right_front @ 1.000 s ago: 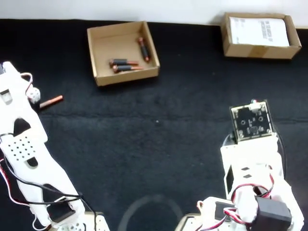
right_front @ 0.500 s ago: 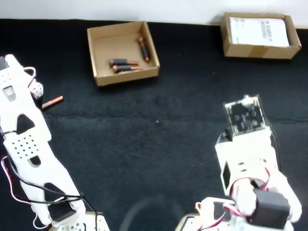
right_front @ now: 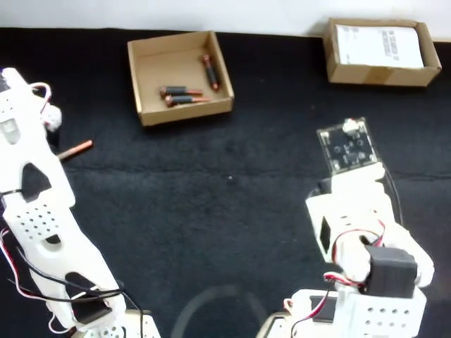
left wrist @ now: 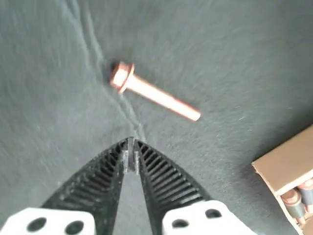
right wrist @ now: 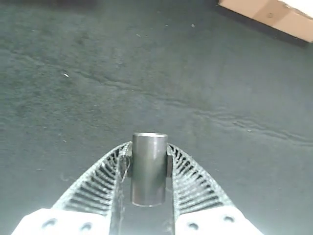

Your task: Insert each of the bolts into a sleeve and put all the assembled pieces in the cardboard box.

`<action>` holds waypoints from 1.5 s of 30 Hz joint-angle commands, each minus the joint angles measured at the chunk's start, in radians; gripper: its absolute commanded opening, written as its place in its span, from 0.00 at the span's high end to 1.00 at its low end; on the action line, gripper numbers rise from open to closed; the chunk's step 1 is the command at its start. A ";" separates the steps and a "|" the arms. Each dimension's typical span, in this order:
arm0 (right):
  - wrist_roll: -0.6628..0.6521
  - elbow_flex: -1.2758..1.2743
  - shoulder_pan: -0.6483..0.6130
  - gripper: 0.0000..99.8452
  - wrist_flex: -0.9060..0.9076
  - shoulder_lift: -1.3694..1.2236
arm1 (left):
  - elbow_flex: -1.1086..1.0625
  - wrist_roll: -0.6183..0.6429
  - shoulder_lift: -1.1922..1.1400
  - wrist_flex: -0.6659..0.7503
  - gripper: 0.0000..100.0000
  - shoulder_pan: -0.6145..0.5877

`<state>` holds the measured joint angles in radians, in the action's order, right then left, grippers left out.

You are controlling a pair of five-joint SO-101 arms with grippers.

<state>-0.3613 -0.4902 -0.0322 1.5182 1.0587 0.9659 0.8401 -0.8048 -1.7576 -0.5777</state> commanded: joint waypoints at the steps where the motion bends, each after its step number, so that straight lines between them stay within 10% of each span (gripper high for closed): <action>1: 0.032 0.013 -0.050 0.99 -0.021 -0.045 | -0.042 0.133 0.018 -0.009 0.99 0.022; 16: 0.041 0.015 -0.130 0.99 -0.021 -0.143 | -0.051 0.230 -0.081 0.133 0.98 0.027; 24: 0.041 0.015 -0.147 0.99 -0.045 -0.174 | 0.012 0.193 -0.088 0.109 0.73 0.030; 45: 0.038 0.088 -0.228 0.99 -0.050 -0.305 | -0.019 0.279 -0.159 0.176 0.77 -0.002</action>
<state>-0.3261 -0.4473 -0.2424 1.4830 0.7672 0.9413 1.1132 -0.9751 -1.6026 -0.5669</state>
